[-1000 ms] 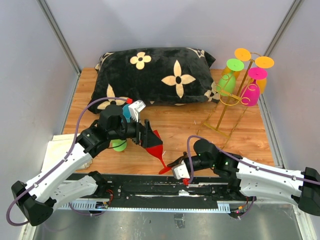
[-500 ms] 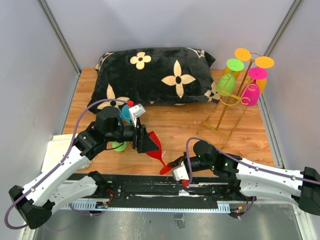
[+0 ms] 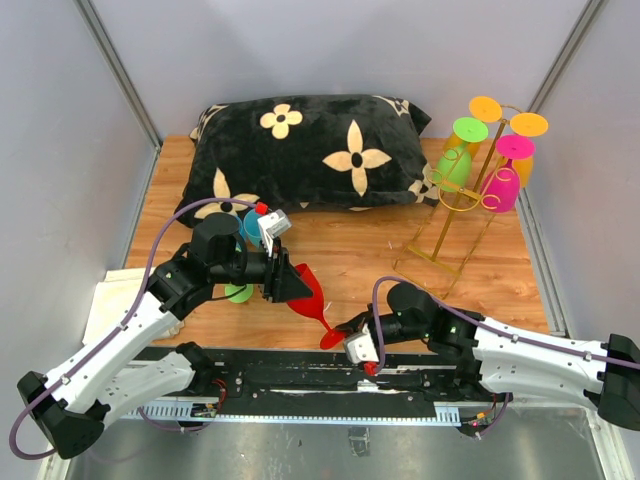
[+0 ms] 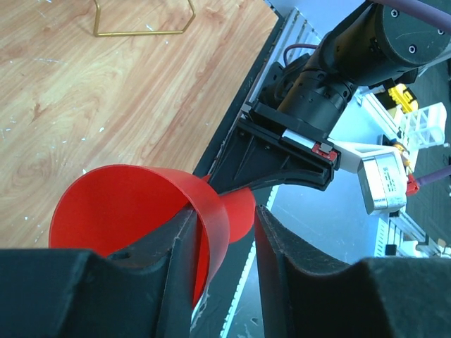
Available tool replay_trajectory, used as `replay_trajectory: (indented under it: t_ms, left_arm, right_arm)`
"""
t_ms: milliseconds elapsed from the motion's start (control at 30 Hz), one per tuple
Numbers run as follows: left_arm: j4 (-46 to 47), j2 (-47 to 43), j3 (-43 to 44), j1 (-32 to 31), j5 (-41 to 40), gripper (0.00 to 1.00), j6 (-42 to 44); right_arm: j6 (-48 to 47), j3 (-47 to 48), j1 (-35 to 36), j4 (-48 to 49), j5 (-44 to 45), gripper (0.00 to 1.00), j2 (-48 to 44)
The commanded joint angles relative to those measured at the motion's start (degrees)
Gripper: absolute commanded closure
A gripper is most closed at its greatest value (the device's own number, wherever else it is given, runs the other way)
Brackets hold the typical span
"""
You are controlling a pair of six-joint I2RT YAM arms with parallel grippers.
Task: Take the wine glass off the wine glass rack
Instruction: Place the wine glass at the center of the board.
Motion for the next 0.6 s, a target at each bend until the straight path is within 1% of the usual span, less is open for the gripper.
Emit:
replay_trajectory:
  t_ms: [0,133,200,267,367,433,567]
  left_arm:
    - [-0.71,-0.76,-0.23,-0.57,6.92,0.64,-0.03]
    - [-0.39,-0.75,-0.94,-0.57,9.07,0.76,0.36]
    - [-0.38,-0.99,-1.21,-0.57,9.1,0.79,0.51]
    - [-0.4,-1.1,-1.21,-0.57,9.13,0.85,0.65]
    - [-0.45,-1.42,-0.87,-0.57,7.62,0.99,0.83]
    - [-0.23,-1.91,-0.59,-0.57,6.2,0.99,0.77]
    - [0.33,-2.39,-0.26,-0.57,5.81,0.99,0.69]
  right_arm:
    - [2.37,-1.04,-0.33,0.27,6.03,0.97,0.13]
    - [2.33,-1.0,-0.33,0.82,6.7,0.97,0.61]
    - [2.25,-1.0,-0.33,1.1,6.71,0.97,0.82]
    - [2.25,-0.97,-0.33,1.22,6.77,0.97,1.08]
    - [2.25,-0.89,-0.33,1.29,6.88,0.97,1.26]
    - [2.24,-0.91,-0.26,1.27,6.96,0.97,1.19]
    - [2.25,-1.04,-0.33,1.28,6.97,0.97,0.79]
